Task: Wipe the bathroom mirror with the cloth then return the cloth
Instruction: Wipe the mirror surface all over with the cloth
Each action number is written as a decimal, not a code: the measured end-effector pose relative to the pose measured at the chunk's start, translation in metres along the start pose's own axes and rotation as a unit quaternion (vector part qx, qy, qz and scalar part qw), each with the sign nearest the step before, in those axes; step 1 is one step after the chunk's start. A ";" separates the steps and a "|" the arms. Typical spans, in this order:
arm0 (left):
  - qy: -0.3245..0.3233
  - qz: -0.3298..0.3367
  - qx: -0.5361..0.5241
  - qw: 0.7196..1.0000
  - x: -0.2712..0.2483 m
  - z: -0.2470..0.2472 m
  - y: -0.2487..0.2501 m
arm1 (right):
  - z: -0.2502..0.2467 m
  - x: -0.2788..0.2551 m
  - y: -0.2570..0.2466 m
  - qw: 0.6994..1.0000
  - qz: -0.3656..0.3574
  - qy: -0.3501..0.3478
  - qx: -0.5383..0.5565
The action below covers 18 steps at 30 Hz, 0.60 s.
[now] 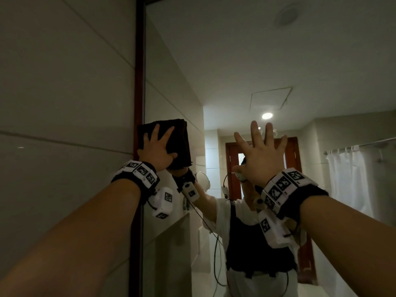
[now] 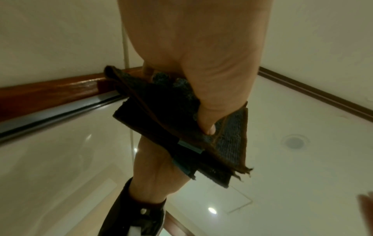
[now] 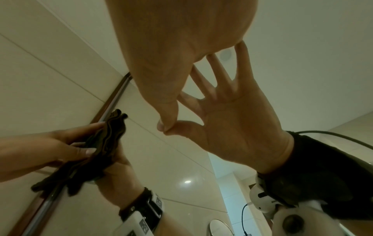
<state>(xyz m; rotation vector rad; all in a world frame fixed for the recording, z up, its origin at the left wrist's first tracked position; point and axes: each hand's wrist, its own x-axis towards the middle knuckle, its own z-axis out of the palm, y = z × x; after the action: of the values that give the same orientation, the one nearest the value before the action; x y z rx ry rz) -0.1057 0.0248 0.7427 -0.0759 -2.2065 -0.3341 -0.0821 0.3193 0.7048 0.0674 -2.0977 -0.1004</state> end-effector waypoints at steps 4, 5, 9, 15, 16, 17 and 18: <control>0.010 -0.006 -0.004 1.000 0.012 -0.007 0.005 | 0.005 0.001 0.002 1.000 -0.004 0.008 0.004; 0.011 -0.006 -0.005 1.000 0.015 -0.010 0.006 | 0.006 0.002 0.002 1.000 -0.003 0.010 0.007; 0.005 -0.006 -0.011 1.000 0.020 -0.014 0.017 | 0.007 0.002 0.001 1.000 0.000 0.013 0.011; 0.002 0.104 0.060 0.993 -0.006 0.002 0.072 | 0.005 0.002 0.001 1.000 -0.002 0.015 0.005; 0.001 0.118 0.067 0.991 -0.014 0.007 0.082 | 0.005 0.001 0.000 1.000 -0.002 0.014 0.005; 0.002 0.126 0.071 0.989 -0.021 0.013 0.090 | 0.004 0.001 0.001 1.000 -0.001 0.014 0.003; 0.004 0.130 0.072 0.989 -0.028 0.018 0.095 | 0.003 0.000 0.001 1.000 -0.001 0.013 0.000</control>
<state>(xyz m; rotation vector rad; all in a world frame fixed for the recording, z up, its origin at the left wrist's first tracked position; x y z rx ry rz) -0.0856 0.1225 0.7304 -0.2796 -2.1730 -0.0293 -0.0853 0.3202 0.7034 0.0712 -2.0717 -0.0994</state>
